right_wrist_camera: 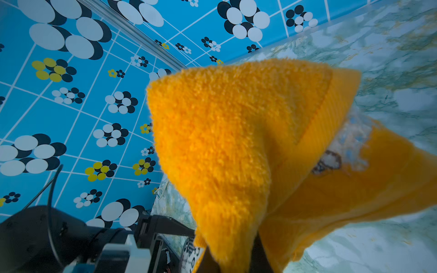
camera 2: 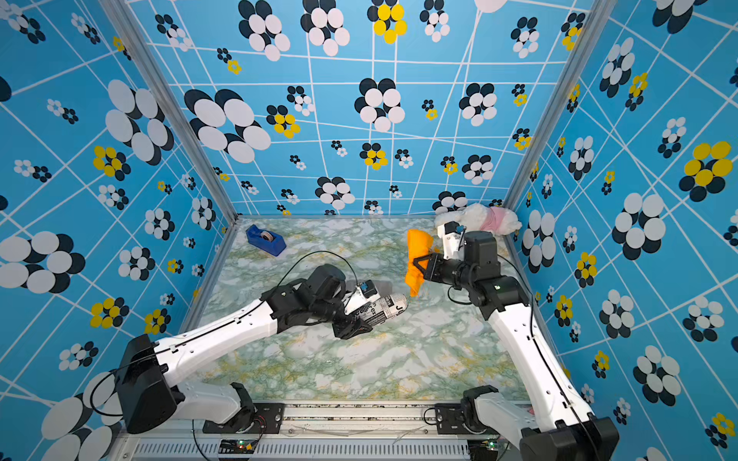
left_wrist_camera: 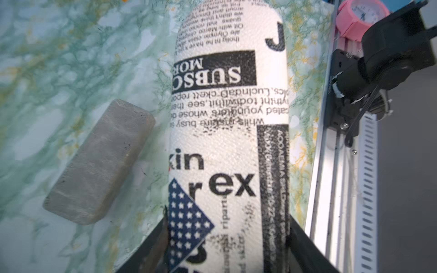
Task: Wipe the eyeglass case
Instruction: Wipe the dirt from the eyeglass case.
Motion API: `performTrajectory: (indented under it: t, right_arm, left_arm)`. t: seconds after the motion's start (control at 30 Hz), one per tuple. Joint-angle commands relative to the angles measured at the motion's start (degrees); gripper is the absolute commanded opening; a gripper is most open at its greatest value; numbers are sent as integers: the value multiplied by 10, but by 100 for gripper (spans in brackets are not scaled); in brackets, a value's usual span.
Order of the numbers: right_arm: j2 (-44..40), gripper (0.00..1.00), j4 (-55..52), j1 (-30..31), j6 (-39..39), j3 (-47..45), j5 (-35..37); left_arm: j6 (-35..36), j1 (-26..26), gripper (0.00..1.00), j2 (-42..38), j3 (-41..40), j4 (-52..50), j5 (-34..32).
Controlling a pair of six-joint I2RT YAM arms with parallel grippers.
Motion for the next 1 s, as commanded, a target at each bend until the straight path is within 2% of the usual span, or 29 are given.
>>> performTrajectory:
  t: [0.0, 0.07, 0.2, 0.27, 0.37, 0.5, 0.67, 0.73, 0.87, 0.97]
  right_arm:
    - [54, 0, -54, 0, 8, 49, -58]
    - [93, 0, -94, 0, -6, 91, -71]
    - [138, 0, -140, 17, -18, 147, -81]
    - [162, 0, -171, 42, -34, 171, -76]
    - [194, 0, -186, 85, -44, 176, -71]
    - [212, 0, -139, 122, -22, 131, -83]
    - [237, 0, -123, 129, -29, 86, -86]
    - [238, 0, -154, 110, -56, 84, -79]
    - [182, 0, -143, 34, -53, 28, -92]
    - [166, 0, -183, 8, -79, 16, -87]
  left_arm:
    - [143, -41, 12, 1, -41, 75, -248]
    - [203, -62, 11, 10, -64, 132, -327]
    - [320, -91, 14, 41, -96, 262, -464]
    - [384, -105, 11, 56, -111, 333, -509]
    - [465, -120, 11, 63, -139, 453, -536]
    - [524, -128, 12, 66, -158, 557, -557]
    - [608, -137, 12, 68, -184, 677, -567]
    - [637, -138, 12, 79, -180, 709, -586]
    - [694, -136, 10, 107, -197, 816, -613]
    - [697, -134, 11, 111, -203, 847, -616]
